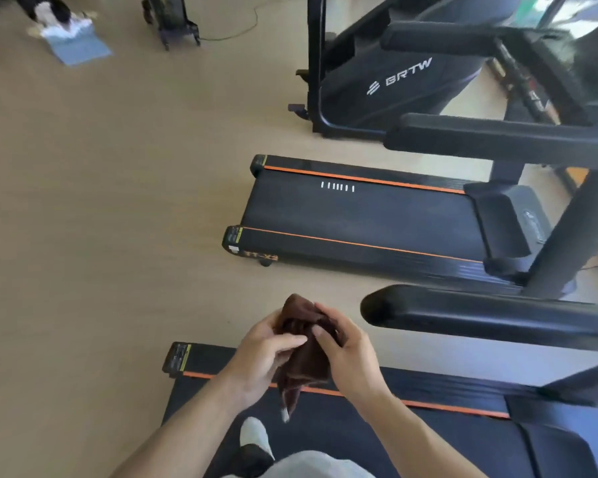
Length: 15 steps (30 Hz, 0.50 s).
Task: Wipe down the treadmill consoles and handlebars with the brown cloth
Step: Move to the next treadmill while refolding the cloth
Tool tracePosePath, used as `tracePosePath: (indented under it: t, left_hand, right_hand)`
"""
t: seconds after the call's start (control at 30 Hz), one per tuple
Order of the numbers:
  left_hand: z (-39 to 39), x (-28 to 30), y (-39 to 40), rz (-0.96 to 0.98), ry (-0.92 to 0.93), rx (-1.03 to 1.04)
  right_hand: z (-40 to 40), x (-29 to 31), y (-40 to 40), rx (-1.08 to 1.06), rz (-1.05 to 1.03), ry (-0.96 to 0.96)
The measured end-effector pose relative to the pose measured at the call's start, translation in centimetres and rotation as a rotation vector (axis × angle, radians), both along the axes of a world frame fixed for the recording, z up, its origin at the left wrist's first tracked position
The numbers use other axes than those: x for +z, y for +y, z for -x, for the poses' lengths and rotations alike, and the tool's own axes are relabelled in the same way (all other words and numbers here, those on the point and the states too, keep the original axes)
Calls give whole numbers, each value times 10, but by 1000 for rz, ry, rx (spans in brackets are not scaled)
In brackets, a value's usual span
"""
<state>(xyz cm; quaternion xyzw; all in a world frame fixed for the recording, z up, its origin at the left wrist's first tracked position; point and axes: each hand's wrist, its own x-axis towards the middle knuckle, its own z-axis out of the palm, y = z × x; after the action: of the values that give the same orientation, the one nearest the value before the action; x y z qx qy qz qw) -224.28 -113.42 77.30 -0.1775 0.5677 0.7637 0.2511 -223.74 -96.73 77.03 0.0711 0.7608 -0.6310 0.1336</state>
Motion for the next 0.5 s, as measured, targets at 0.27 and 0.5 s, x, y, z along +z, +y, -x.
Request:
tracePosePath:
  t: [0.27,0.5]
  left_hand:
    - [53,-8,-59,63,-11,114]
    - [129,2,-72,536,93,306]
  right_hand:
    - [63,-1,-57,-35,-4,-42]
    - [154,-11,-55,-196,-216,18]
